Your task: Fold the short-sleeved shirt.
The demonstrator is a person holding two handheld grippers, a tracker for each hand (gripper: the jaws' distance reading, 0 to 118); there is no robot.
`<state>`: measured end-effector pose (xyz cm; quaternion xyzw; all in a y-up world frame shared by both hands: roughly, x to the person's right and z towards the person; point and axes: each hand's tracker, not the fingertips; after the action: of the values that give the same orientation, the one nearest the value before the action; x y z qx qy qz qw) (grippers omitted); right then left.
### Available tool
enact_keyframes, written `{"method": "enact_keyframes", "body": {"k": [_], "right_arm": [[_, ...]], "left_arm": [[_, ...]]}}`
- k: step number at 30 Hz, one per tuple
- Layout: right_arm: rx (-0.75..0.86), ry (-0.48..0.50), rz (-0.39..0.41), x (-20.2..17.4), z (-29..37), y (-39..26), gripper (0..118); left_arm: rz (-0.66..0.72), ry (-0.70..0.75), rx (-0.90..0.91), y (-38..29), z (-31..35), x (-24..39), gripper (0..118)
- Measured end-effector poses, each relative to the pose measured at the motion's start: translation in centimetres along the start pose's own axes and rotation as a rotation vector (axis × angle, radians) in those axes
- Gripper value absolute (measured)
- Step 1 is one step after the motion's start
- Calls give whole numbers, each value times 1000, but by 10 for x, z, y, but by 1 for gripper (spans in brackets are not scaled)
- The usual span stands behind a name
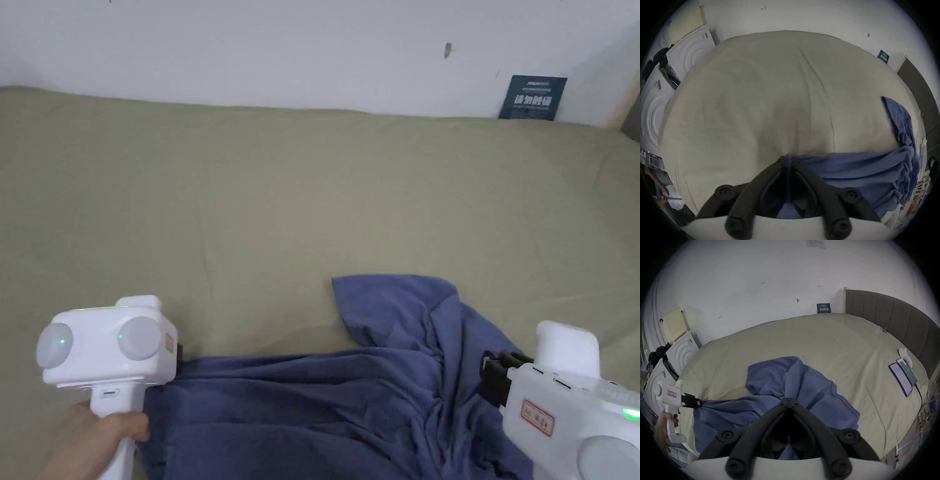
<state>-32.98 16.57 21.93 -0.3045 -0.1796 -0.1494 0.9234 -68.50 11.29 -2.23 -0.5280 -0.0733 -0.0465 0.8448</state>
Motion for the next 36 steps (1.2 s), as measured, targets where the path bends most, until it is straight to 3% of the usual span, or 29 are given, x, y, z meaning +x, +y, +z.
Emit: {"method": "enact_keyframes", "body": {"k": [2,4,5,6,7,8,9,11,15,19,20,21,23,24,25,27,29,30,36], "right_arm": [[-20,44,-67,13,-7,11,0],[-38,115,-58,22,-16,29,0],[-41,99,-29,25,-26,39,14],[-85,77,32,26,-36,53,47],[-101,63,64,29,-50,64,88],[-138,83,97,30,-65,73,109],[-77,91,90,34,-70,82,104],[-101,103,80,37,-97,100,95],[-182,77,84,43,-151,120,96],[-285,121,76,42,-199,119,96],[-318,106,92,39,-211,114,91],[-357,91,111,37,-224,109,79],[-459,95,131,33,-245,96,69],[-381,13,221,28,-240,93,65],[-366,32,236,22,-233,96,59],[-394,5,326,15,-228,98,0],[-371,-57,349,13,-232,96,0],[-407,-7,261,17,-235,97,0],[-315,41,205,27,-196,126,0]], "left_arm": [[23,-49,2,2,6,-5,5],[39,-58,23,1,19,-8,5],[24,-69,42,2,24,-9,5],[17,-73,60,4,30,-9,5],[15,-74,72,4,36,-9,5],[6,-77,84,5,41,-9,5],[8,-79,93,5,45,-9,5],[3,-82,98,3,53,-3,5],[-12,-78,105,1,57,0,5],[-19,-74,97,3,50,-2,5],[-10,-76,91,3,49,-3,5],[-5,-80,88,3,47,-3,5],[-9,-75,78,4,43,-5,5],[-10,-74,77,5,42,-5,5],[-12,-73,74,5,43,-5,5],[-14,-79,81,11,36,-12,5],[-18,-75,80,14,39,-14,5],[-12,-78,89,14,39,-16,5],[-20,-66,125,18,59,-21,5]]}}
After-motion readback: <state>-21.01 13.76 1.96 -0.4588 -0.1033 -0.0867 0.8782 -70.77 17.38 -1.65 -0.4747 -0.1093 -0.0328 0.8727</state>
